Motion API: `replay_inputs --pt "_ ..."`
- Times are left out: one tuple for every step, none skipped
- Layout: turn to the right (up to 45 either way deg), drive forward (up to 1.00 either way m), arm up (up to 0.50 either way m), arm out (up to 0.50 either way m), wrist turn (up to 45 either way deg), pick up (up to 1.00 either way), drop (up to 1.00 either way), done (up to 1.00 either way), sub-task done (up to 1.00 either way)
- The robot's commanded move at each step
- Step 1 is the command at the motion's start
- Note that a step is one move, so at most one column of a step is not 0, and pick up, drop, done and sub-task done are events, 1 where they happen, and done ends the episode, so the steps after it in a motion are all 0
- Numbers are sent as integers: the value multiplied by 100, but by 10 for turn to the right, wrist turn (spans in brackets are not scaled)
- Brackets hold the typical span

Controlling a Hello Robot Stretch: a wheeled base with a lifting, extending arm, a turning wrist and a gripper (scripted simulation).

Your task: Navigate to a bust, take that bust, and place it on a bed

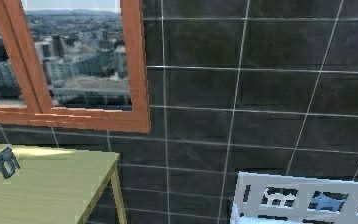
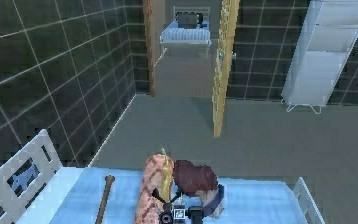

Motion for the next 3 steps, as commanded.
replay_inputs --pt "0 0 -32 0 0 0 0 0 0" --pt "0 0 0 0 0 0 100 0 0" --pt "0 0 10 0 0 0 0 0 0"
